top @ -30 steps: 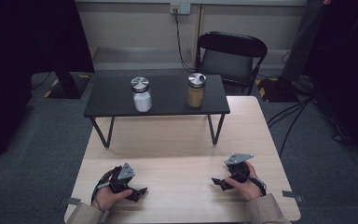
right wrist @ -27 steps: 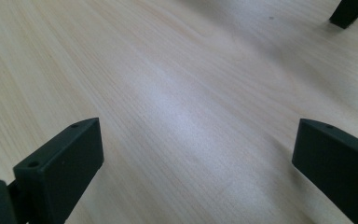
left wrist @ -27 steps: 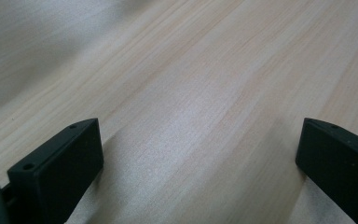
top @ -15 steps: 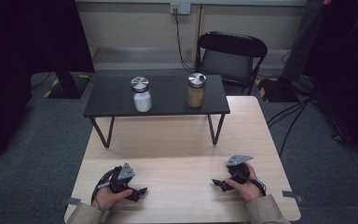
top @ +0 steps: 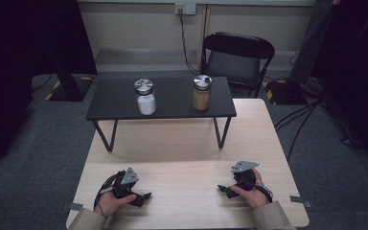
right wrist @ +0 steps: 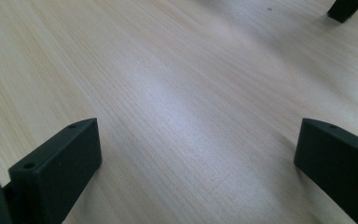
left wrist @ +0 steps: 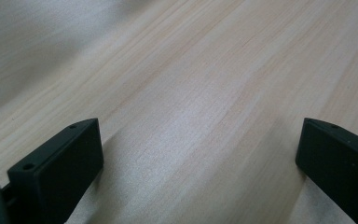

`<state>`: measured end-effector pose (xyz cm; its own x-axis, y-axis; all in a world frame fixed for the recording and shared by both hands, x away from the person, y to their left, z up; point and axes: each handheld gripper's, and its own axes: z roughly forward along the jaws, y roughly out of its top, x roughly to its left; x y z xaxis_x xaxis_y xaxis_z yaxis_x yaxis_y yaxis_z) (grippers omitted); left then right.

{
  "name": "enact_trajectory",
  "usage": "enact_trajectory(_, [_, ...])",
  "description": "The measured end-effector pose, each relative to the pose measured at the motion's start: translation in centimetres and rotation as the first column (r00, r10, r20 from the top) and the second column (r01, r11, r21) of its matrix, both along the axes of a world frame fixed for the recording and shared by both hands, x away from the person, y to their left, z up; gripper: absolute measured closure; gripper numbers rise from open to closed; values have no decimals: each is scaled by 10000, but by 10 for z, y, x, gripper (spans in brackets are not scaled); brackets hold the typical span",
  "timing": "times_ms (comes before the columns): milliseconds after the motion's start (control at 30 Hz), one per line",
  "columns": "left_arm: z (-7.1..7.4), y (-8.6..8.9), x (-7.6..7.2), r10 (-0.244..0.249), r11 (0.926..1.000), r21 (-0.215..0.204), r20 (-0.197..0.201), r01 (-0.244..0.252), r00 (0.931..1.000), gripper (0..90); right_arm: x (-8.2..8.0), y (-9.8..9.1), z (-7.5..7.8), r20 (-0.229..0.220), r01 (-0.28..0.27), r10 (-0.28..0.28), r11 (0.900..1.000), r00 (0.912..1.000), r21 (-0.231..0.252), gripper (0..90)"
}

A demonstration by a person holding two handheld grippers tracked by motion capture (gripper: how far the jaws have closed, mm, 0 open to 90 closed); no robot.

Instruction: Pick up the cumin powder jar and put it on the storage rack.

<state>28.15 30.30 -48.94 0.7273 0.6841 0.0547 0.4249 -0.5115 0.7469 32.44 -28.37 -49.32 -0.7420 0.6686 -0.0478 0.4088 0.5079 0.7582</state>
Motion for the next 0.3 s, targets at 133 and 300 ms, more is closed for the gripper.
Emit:
enact_trajectory(133, [0,0,0,3,10000,6,2,-3,10000,0,-1,1,0,70,12,-12,10000,10000,-74,0])
enact_trajectory(300, [0,0,0,1,10000,10,2,-1,10000,0,-1,2,0,75,18,-17,10000,10000,-76,0])
